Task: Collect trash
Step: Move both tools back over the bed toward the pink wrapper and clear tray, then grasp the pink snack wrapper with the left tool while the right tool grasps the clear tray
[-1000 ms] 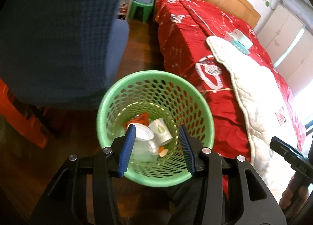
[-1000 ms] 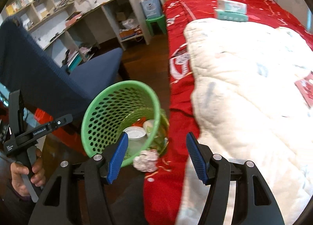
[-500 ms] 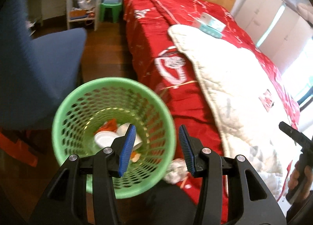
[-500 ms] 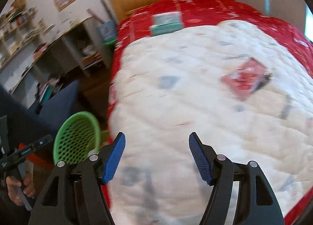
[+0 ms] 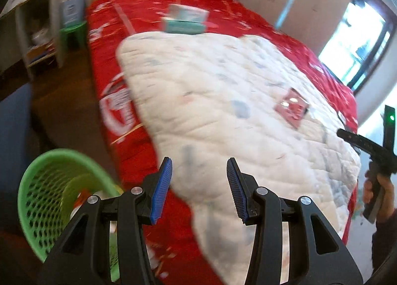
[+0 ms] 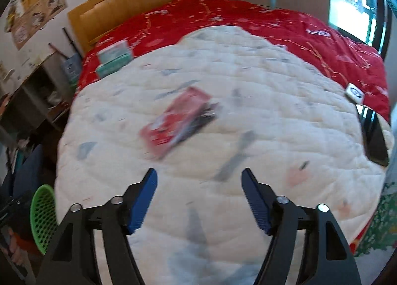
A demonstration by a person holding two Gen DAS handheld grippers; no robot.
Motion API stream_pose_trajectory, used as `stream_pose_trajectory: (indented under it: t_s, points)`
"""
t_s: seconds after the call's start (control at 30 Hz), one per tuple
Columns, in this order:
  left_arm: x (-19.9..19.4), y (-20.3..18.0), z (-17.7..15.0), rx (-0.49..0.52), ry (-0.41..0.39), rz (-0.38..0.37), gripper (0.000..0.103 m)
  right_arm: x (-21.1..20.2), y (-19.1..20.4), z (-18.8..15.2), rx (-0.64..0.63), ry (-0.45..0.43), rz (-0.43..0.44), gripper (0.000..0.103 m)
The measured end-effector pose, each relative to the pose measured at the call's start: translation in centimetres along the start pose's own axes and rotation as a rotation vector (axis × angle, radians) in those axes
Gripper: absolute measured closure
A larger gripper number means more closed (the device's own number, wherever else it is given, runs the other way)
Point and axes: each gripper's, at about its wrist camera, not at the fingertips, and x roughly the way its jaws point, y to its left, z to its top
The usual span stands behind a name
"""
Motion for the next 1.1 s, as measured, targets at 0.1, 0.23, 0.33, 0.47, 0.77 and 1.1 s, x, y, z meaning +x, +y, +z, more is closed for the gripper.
stream_pose_trajectory:
  t_s: [0.1, 0.23, 0.33, 0.47, 0.77, 1.1]
  points:
    - [1.3, -2.3, 1.3, 0.057, 0.009, -0.019, 0.054, 0.8, -1.9, 1.2, -0.017, 0.003, -0.038, 0.027]
    - [3.1, -4.9, 2.9, 0.110, 0.022, -0.058, 0.051, 1.8, -3.5, 2.8, -0.073, -0.011, -0.058, 0.015]
    - [4.5, -6.1, 3.9, 0.130, 0.034, -0.084, 0.048, 3.0, -4.5, 4.0, -0.109, -0.002, -0.052, 0.013]
    - [6.8, -7.8, 5.0, 0.164, 0.056, -0.098, 0.044, 5.2, -5.7, 5.0, -0.157, 0.033, -0.006, 0.011]
    - [11.8, -11.8, 7.3, 0.239, 0.108, -0.166, 0.035, 9.1, -6.4, 6.6, -0.280, 0.088, 0.068, 0.010]
    - [16.1, -15.5, 8.6, 0.342, 0.165, -0.221, 0.030, 11.6, -5.5, 7.0, -0.384, 0.122, 0.120, 0.011]
